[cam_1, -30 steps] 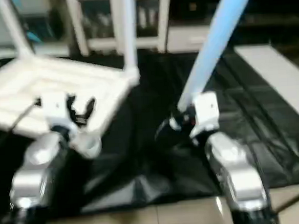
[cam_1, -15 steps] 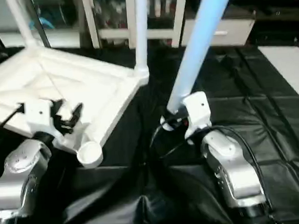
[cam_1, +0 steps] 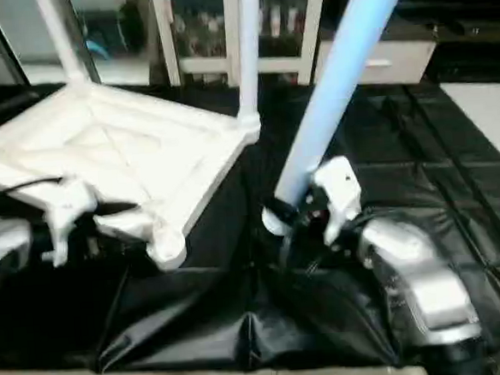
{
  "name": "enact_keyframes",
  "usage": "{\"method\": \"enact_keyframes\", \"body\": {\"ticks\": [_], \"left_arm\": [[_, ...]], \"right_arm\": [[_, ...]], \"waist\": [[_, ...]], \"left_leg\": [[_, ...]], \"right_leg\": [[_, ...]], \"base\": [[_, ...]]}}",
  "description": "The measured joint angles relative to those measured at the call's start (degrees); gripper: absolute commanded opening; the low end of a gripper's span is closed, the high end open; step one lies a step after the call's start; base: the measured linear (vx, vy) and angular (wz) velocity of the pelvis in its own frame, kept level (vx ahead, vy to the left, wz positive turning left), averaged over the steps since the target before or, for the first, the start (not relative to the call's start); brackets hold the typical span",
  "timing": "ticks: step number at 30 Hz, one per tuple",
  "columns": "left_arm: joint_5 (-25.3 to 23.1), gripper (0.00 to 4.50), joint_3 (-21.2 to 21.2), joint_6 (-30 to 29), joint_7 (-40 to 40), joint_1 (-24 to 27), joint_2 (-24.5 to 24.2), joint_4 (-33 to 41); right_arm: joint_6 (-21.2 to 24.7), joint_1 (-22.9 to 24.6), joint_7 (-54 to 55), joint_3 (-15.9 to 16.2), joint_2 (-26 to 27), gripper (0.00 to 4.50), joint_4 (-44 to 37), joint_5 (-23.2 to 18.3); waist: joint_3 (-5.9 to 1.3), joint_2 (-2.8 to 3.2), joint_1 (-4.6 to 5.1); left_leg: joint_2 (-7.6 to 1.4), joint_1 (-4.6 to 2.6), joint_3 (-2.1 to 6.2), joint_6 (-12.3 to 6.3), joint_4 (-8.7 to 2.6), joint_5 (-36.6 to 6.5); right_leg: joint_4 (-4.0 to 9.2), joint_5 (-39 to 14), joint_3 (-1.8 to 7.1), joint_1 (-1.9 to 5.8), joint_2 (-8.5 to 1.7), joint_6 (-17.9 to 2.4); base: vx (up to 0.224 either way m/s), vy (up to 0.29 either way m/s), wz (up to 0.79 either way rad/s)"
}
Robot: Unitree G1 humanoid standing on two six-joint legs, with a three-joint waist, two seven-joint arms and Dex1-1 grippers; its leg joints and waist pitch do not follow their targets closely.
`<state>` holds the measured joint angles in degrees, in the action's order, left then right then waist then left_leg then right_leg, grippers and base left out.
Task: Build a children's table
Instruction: Move to table
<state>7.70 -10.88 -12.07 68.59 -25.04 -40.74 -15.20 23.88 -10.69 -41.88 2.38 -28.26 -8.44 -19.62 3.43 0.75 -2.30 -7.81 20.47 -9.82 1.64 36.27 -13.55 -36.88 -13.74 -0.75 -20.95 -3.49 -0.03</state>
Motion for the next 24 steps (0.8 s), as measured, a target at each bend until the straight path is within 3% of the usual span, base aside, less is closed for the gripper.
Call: {"method": "enact_keyframes", "body": {"ticks": [5, 8, 14, 17, 24], "left_arm": [[-6.1, 4.31, -5.7, 8.7, 4.2, -9.8, 1.4, -13.4], [-8.7, 4.31, -8.1, 11.6, 5.4, -13.1, 1.8, -18.7], [-12.4, 4.31, -10.8, 16.8, 9.1, -18.5, 1.7, -28.4], [-12.5, 4.31, -10.5, 18.0, 10.6, -18.8, 1.0, -30.6], [-9.5, 4.31, -8.4, 17.2, 15.6, -20.6, -0.5, -31.1]], "right_arm": [[1.2, 2.0, -5.3, 0.6, -4.6, 1.86, -2.8, -0.8], [1.9, 2.9, -6.2, 0.5, -5.9, 1.86, -4.6, -0.8], [3.2, 4.5, -7.0, 0.4, -7.7, 1.86, -7.7, -1.8], [3.4, 5.2, -7.0, -0.2, -8.4, 1.86, -8.5, -2.1], [4.7, 5.7, -6.9, -1.8, -8.4, 1.86, -8.9, -3.0]], "waist": [[0.15, 1.04, 0.24], [0.00, 1.52, 0.65], [-0.08, 2.53, 0.70], [-0.12, 2.84, 0.79], [-0.06, 2.94, 0.43]], "left_leg": [[-0.11, 0.26, -0.03, -0.24, -0.08, -0.1], [-0.17, 0.59, -0.05, -0.63, -0.09, 0.1], [-0.23, 0.56, -0.06, -0.61, -0.10, 0.2], [-0.24, 0.45, -0.07, -0.55, -0.09, 0.2], [-0.24, 0.52, -0.12, -0.53, -0.08, 0.2]], "right_leg": [[0.20, 0.0, -0.10, -0.16, 0.04, 0.0], [0.20, 0.0, -0.11, -0.50, 0.08, 0.0], [0.15, 0.0, -0.13, -0.53, 0.11, 0.0], [0.10, 0.0, -0.13, -0.44, 0.11, 0.0], [0.11, 0.1, -0.14, -0.46, 0.09, -0.1]], "base": [[0.000, 0.000, 0.00], [0.000, 0.000, 0.00], [0.000, 0.000, 0.00], [0.000, 0.000, 0.00], [0.000, 0.000, 0.00]]}}
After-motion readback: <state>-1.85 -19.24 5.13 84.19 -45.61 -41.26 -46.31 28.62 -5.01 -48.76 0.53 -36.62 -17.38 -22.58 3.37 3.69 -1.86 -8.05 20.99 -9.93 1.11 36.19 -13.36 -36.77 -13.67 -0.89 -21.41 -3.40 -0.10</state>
